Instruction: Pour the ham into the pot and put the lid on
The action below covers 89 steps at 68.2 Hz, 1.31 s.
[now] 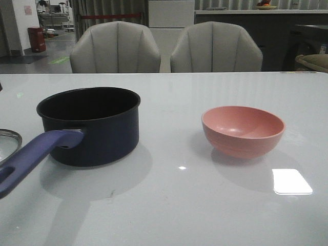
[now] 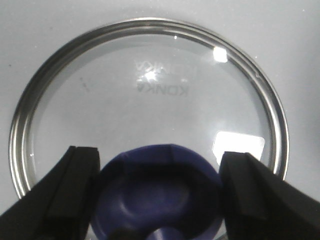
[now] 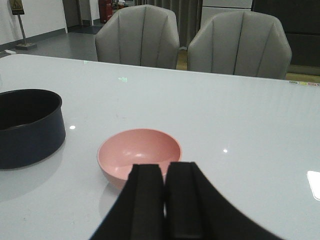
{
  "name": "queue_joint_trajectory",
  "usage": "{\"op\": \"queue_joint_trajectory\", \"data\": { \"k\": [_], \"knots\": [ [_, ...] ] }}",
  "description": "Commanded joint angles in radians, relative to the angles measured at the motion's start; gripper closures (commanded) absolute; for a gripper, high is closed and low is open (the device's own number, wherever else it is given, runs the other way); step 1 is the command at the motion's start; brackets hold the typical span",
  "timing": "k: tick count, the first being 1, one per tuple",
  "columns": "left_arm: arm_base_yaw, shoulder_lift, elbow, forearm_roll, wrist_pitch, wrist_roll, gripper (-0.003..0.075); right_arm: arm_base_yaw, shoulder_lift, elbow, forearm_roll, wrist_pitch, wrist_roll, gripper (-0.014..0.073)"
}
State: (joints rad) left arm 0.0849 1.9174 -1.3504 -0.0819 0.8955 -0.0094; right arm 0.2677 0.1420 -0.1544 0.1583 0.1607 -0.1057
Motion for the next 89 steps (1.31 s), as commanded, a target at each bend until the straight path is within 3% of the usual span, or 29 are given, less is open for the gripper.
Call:
{"op": "queue_joint_trajectory", "data": {
  "k": [1,44,64,89],
  "knots": [
    [-0.007,-0.042,0.002,-0.003,-0.036,-0.001,0.0461,0.002,0.008,-0.026,0.000,-0.083,-0.012,0.0433],
    [-0.007,-0.042,0.060,-0.003,-0.076,-0.001,0.0455,0.002,0.008,-0.026,0.000,-0.083,-0.012,0.0433],
    [-0.007,-0.042,0.060,-0.003,-0.065,-0.001,0.0313,0.002,0.008,-0.026,0.000,-0.083,-0.012,0.0433],
    [-0.007,-0.042,0.060,-0.003,-0.059,-0.001,0.0309,0.002,0.008,-0.026,0.000,-0.083,-0.012,0.0433]
  ]
}}
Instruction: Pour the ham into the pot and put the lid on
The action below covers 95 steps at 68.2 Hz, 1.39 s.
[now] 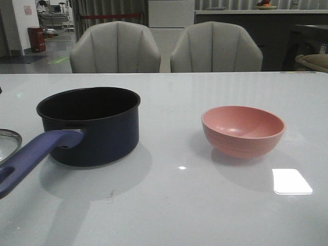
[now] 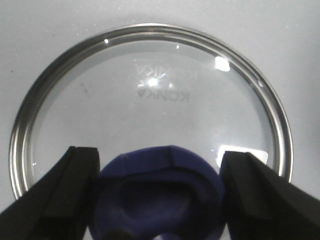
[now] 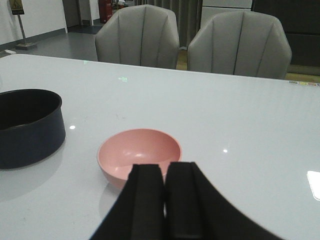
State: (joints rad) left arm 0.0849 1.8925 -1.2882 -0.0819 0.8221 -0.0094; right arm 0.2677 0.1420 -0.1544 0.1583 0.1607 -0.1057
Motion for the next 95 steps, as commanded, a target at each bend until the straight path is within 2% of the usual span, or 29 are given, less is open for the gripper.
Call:
{"op": "queue_joint_trajectory", "data": {
  "k": [1,8,19,51,59,67,72,84,95],
  "knots": [
    [-0.007,-0.017,-0.002,-0.003,0.014,-0.001,0.0309,0.002,0.008,-0.026,0.000,-0.083,-0.012,0.0433],
    [-0.007,-0.017,-0.002,-0.003,0.015,-0.001,0.0294,0.002,0.008,-0.026,0.000,-0.083,-0.012,0.0433],
    [-0.007,-0.017,-0.002,-0.003,0.013,-0.001,0.0226,0.002,0.008,-0.026,0.000,-0.083,-0.012,0.0433],
    [-0.007,-0.017,-0.002,0.000,0.012,-0.001,0.0230,0.002,0.008,-0.026,0.000,-0.083,-0.012,0.0433],
    [-0.007,-0.017,-0.002,0.002,0.014,-0.001,0.0290,0.002,0.008,-0.026,0.000,-0.083,-0.012,0.0433],
    [-0.007,-0.017,-0.002,0.002,0.014,-0.001,0.0429,0.002,0.008,-0.026,0.000,-0.083,-0.012,0.0433],
    [-0.007,-0.017,-0.002,0.002,0.014,-0.001,0.0476,0.002,0.008,-0.026,0.000,-0.083,-0.012,0.0433],
    [-0.007,-0.019,-0.006,0.002,0.016,-0.001,0.0481,0.002,0.008,-0.026,0.000,-0.083,-0.012,0.0433],
    [-0.007,-0.021,-0.057,0.002,0.069,-0.001,0.0481,0.002,0.008,-0.026,0.000,-0.083,-0.012,0.0433]
  ]
}}
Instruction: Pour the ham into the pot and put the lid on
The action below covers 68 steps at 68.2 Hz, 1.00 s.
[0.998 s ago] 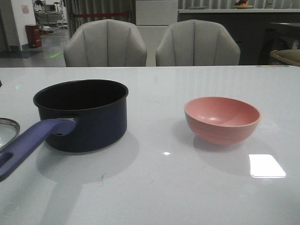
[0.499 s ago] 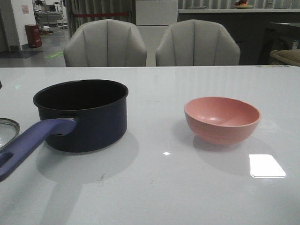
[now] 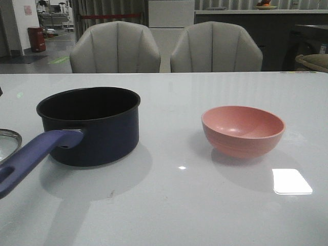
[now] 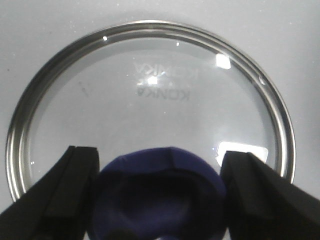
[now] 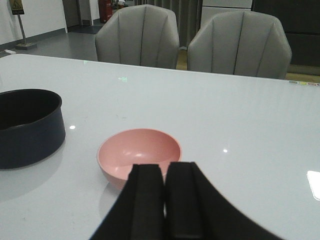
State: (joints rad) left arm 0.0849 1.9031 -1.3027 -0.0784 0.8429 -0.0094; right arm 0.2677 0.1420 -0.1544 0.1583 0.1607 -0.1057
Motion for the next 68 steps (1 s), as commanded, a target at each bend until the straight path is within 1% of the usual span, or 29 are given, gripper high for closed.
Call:
{"op": "queue_joint_trajectory", "data": {
  "k": [1,13,21,36,68],
  "knots": [
    [-0.007,-0.032,-0.050,-0.001,0.054,-0.001,0.0481,0.002,0.008,-0.026,0.000,-0.083,-0.012,0.0433],
    [-0.007,-0.032,-0.135,0.000,0.134,-0.001,0.0481,0.002,0.008,-0.026,0.000,-0.083,-0.012,0.0433],
    [-0.007,-0.032,-0.168,0.004,0.156,-0.001,0.0481,0.002,0.008,-0.026,0.000,-0.083,-0.012,0.0433],
    [-0.007,-0.032,-0.210,0.004,0.183,0.000,0.0481,0.002,0.008,-0.026,0.000,-0.083,-0.012,0.0433],
    [-0.007,-0.083,-0.298,-0.005,0.194,0.002,0.0481,0.002,0.008,-0.026,0.000,-0.083,-0.012,0.0433]
  ]
}}
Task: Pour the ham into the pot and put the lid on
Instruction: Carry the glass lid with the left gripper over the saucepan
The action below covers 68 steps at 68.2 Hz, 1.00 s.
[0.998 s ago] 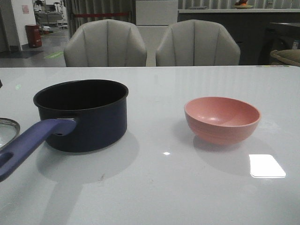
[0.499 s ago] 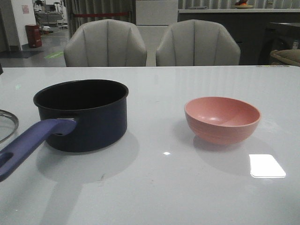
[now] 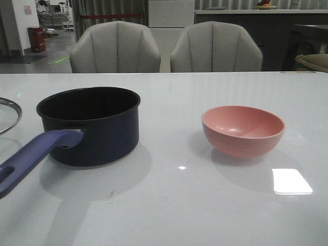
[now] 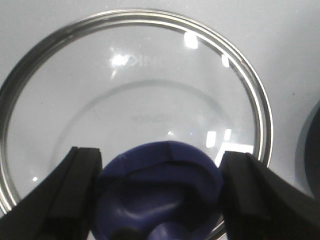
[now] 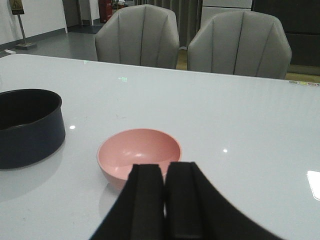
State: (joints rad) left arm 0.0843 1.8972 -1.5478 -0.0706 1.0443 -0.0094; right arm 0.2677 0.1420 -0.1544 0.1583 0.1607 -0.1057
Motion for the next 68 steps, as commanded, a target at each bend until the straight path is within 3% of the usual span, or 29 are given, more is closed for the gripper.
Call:
{"op": "queue_joint_trajectory", "data": {
  "k": [1,19,49,68],
  "knots": [
    [-0.006,-0.080,-0.057,-0.013,-0.005,0.002,0.0481,0.002,0.008,-0.026,0.000,-0.083,-0.012,0.0433],
    [-0.027,-0.098,-0.181,-0.143,0.040,0.053,0.0481,0.002,0.008,-0.026,0.000,-0.083,-0.012,0.0433],
    [-0.272,-0.100,-0.282,-0.143,0.040,0.053,0.0481,0.002,0.008,-0.026,0.000,-0.083,-0.012,0.0433],
    [-0.350,-0.071,-0.282,-0.147,0.083,0.053,0.0481,0.002,0.008,-0.026,0.000,-0.083,-0.012,0.0433]
  ]
}}
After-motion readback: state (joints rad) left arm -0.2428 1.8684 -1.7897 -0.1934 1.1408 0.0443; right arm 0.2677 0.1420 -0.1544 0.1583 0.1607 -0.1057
